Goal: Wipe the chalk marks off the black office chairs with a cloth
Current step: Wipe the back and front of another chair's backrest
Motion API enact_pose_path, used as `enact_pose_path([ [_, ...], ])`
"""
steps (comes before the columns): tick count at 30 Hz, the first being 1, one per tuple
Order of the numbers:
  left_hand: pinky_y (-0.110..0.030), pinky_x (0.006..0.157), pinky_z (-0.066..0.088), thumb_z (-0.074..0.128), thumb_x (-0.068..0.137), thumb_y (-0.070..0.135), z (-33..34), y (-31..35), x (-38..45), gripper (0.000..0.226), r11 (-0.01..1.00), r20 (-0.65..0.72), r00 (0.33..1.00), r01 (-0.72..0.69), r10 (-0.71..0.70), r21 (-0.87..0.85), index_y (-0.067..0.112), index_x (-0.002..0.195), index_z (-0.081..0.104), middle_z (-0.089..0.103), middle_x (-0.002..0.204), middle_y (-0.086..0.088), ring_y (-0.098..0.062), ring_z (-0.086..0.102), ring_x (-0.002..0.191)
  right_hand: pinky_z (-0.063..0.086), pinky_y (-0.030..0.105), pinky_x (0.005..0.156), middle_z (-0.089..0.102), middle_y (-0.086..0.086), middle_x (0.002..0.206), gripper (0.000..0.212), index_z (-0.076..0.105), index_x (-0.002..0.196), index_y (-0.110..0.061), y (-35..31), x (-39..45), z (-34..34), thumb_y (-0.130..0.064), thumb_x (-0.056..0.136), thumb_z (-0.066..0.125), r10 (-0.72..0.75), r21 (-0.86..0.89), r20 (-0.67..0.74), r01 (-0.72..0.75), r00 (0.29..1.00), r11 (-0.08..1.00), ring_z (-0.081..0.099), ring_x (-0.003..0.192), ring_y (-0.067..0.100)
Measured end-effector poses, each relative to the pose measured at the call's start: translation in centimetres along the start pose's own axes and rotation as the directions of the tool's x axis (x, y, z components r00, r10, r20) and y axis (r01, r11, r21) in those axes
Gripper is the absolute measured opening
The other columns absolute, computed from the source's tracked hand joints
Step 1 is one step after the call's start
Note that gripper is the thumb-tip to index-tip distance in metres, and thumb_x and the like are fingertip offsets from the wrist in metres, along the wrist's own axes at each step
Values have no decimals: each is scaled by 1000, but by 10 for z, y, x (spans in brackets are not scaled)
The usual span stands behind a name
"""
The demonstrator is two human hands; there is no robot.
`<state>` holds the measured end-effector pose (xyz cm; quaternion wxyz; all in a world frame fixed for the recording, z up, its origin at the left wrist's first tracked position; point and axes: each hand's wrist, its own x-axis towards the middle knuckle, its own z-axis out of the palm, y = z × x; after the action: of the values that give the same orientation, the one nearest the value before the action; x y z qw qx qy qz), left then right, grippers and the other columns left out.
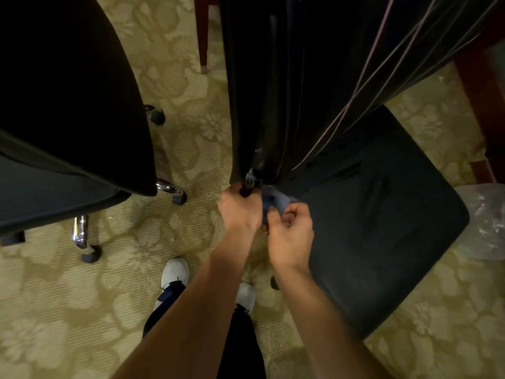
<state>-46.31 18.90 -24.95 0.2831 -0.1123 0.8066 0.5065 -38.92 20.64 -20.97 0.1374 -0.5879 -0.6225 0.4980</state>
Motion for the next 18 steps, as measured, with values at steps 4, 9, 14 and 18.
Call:
enact_pose_path([
  [4, -40, 78, 54, 68, 85, 15, -5, 3, 5, 13, 998, -24, 998, -54, 53, -26, 7, 93, 74, 72, 87, -12, -30, 67, 88, 52, 40, 70, 50, -6, 60, 22, 48, 78, -19, -4, 10, 6, -15, 89, 66, -2, 16, -13, 3, 1000, 1000, 52, 60, 13],
  [9, -24, 55, 46, 69, 88, 9, -16, 17, -18, 13, 973, 84, 986, -127, 145, -194, 5, 75, 70, 65, 61, 4, -4, 57, 56, 58, 49, 67, 51, -7, 59, 19, 51, 79, -20, -11, -9, -11, -14, 90, 65, 16, 181, -56, -6, 998, 983, 57, 64, 22],
  [14, -24, 57, 49, 66, 93, 8, -24, 41, -46, 16, 909, 126, 958, -195, 257, -369, 4, 77, 69, 65, 65, -2, -8, 61, 61, 52, 25, 63, 51, -6, 59, 19, 50, 80, -15, -40, -32, -30, -11, 93, 63, -58, 345, -79, 82, 995, 935, 58, 61, 15],
  [18, -27, 60, 50, 64, 95, 10, -29, 55, -56, 16, 857, 47, 948, -263, 316, -443, 11, 79, 66, 64, 69, 0, -10, 61, 65, 46, 16, 55, 49, -3, 62, 13, 51, 86, -8, -64, -44, -38, -8, 94, 62, -138, 399, -86, 161, 987, 903, 50, 56, 6],
])
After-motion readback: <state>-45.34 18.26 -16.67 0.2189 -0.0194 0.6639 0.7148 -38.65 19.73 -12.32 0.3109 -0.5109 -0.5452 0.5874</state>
